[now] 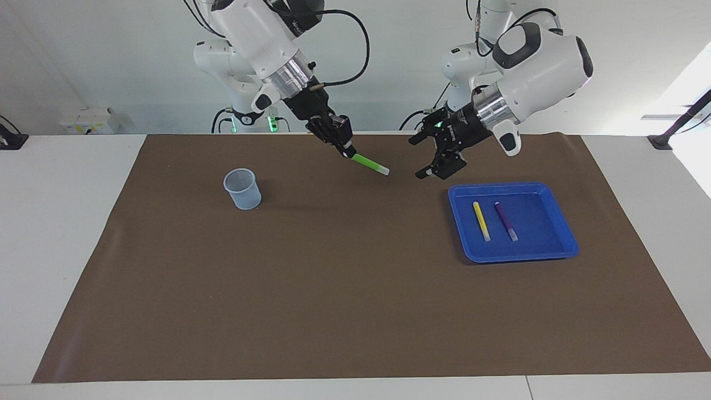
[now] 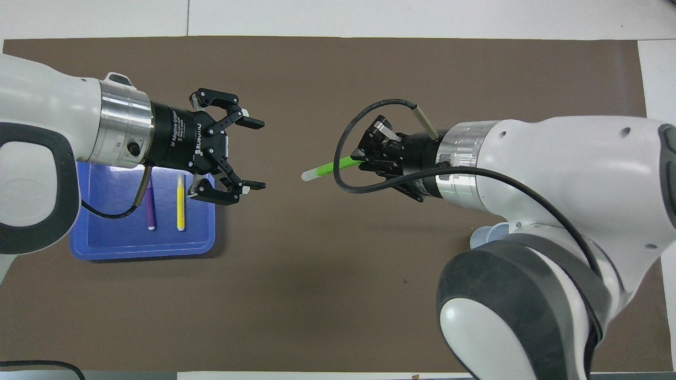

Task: Right arm passes pens to left for tray arrangement
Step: 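Carry the green pen toward the left gripper while the left gripper approaches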

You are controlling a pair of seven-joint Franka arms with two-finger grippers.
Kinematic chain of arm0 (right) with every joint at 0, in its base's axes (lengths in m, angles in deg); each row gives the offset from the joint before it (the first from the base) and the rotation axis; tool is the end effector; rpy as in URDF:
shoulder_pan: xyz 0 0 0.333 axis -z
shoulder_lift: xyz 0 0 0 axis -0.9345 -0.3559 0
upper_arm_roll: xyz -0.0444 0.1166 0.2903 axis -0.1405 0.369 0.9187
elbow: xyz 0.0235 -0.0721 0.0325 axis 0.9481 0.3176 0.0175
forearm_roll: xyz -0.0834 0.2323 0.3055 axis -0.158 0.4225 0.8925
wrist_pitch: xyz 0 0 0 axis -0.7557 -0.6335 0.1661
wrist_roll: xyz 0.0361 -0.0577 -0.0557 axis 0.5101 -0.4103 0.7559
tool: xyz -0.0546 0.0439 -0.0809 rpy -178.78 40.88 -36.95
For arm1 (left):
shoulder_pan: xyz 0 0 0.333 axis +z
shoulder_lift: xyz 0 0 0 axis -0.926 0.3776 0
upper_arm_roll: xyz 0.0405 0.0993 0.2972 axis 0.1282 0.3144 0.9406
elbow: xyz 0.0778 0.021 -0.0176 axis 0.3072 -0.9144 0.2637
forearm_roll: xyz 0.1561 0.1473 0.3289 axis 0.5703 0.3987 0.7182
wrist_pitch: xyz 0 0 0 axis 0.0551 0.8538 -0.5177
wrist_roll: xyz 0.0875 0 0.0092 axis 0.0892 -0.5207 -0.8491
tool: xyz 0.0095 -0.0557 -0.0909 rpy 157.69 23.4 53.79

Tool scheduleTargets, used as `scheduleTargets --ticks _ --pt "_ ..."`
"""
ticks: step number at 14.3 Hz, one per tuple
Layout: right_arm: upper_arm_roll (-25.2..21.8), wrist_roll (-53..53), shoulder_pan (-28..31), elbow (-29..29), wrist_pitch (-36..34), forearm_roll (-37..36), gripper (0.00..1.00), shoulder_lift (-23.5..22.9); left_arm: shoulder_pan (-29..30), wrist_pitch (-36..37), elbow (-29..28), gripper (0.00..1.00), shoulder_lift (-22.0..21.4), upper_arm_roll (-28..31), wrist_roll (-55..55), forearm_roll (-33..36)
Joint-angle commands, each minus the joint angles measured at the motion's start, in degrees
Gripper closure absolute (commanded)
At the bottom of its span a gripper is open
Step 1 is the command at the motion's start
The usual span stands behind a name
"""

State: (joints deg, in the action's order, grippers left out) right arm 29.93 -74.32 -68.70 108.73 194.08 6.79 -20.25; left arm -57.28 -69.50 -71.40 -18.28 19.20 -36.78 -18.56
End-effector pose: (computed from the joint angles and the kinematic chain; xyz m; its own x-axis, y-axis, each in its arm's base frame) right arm 0.5147 0.2844 0.5966 0.7379 -0.6410 -0.2114 -0.6279 -0.5370 -0.5634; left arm 0.5313 -0.2564 0.5755 0.0008 0.7200 -0.6940 0.9977 -0.0471 -0.0477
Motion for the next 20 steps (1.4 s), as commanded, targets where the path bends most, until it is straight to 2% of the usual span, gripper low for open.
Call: scheduleTargets --ticks 1,3,8,11,14,16,20 --pt "0.02 -3.13 -2.82 3.72 5.06 1.55 0.95 1.47 -2.79 -2.77 -4.02 0.00 -3.59 0.22 -0.93 -1.77" --pt "0.02 -4.36 -4.14 4.52 7.00 1.55 0.95 1.73 -4.11 -4.09 -4.37 0.00 -3.86 0.13 -2.86 -1.69" --pt "0.02 -4.19 -4.15 4.61 7.01 1.55 0.93 1.82 -5.17 -4.53 -7.71 0.00 -6.58 0.22 -6.19 -1.07" --pt "0.02 -4.19 -4.15 4.70 7.09 1.55 0.93 1.82 -5.96 -14.08 -10.61 0.00 -7.02 0.13 -10.68 -1.07" --pt "0.02 -3.93 -4.15 4.70 7.10 1.55 0.93 1.82 -8.59 -19.20 -14.82 0.00 -8.86 0.13 -10.08 -1.07" --pt "0.02 -3.66 -4.06 4.78 7.01 1.55 0.93 1.91 -8.34 -19.30 -14.40 0.00 -8.60 0.13 -9.81 -1.07" --pt "0.02 -3.75 -3.97 4.70 7.36 1.55 0.93 1.73 -7.81 -17.81 -13.17 0.07 -9.04 0.30 -7.97 0.06"
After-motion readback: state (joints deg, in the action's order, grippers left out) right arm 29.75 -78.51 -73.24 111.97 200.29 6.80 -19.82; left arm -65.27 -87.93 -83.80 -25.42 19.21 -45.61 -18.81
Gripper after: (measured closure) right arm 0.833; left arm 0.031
